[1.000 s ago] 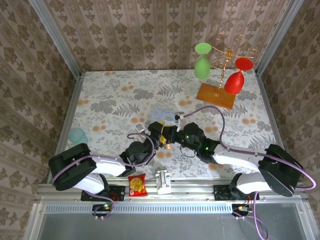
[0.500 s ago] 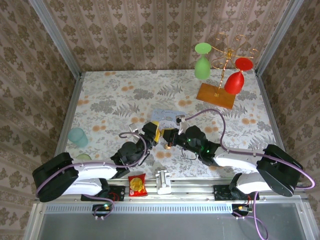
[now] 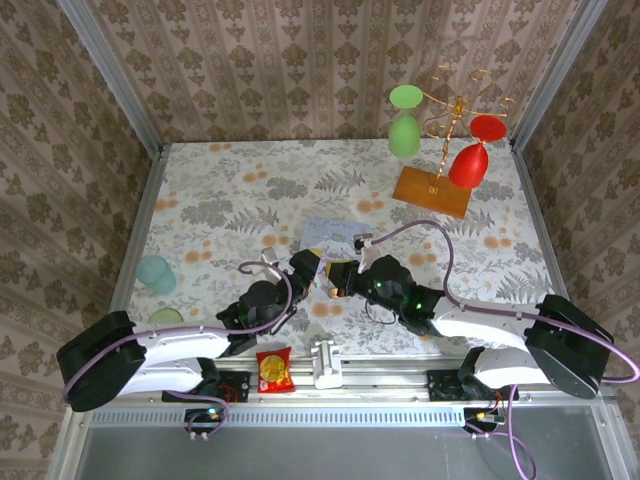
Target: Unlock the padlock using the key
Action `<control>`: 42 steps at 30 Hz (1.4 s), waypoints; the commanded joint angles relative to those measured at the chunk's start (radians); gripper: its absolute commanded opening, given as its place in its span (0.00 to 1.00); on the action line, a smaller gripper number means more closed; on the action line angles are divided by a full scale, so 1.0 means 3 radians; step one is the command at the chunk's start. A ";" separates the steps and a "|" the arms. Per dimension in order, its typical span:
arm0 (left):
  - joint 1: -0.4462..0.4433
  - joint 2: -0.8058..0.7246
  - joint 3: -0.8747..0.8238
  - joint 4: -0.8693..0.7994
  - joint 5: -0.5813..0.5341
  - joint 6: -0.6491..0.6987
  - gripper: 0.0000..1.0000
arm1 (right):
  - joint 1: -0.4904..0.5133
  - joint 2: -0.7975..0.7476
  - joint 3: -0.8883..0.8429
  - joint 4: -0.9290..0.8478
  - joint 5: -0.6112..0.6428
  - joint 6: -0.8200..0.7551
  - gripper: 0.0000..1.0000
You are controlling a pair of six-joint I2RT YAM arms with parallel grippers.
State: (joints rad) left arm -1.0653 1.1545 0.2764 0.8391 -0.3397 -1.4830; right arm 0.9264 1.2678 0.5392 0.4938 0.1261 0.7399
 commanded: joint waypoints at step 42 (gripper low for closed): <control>0.0540 0.0022 0.0163 -0.0950 0.0952 0.1243 0.41 | -0.0260 -0.0394 0.0331 -0.1467 0.0005 0.0105 0.00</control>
State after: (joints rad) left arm -0.9089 1.2446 0.2958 0.6182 -0.0643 -1.1782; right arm 0.8532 1.1801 0.6220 0.1673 0.1501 0.8001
